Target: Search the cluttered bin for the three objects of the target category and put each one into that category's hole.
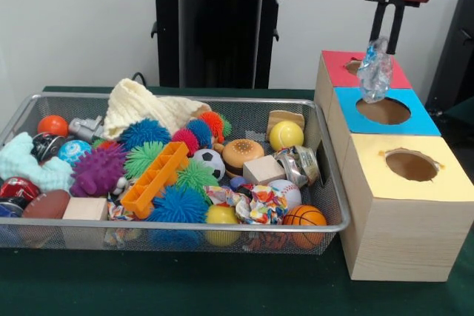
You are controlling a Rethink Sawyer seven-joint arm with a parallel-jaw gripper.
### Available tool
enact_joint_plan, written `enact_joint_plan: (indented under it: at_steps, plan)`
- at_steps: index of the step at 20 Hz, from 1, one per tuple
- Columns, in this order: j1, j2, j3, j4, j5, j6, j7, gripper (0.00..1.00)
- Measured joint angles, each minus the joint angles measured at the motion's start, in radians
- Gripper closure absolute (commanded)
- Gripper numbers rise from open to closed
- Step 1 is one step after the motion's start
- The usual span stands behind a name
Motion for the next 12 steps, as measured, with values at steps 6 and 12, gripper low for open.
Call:
enact_joint_plan:
  at_steps: [6, 12]
  plan:
    - [0.032, 0.036, -0.034, -0.033, 0.012, 0.000, 0.000, 1.00]
    - [0.033, 0.063, -0.061, -0.048, 0.020, 0.000, 0.000, 1.00]
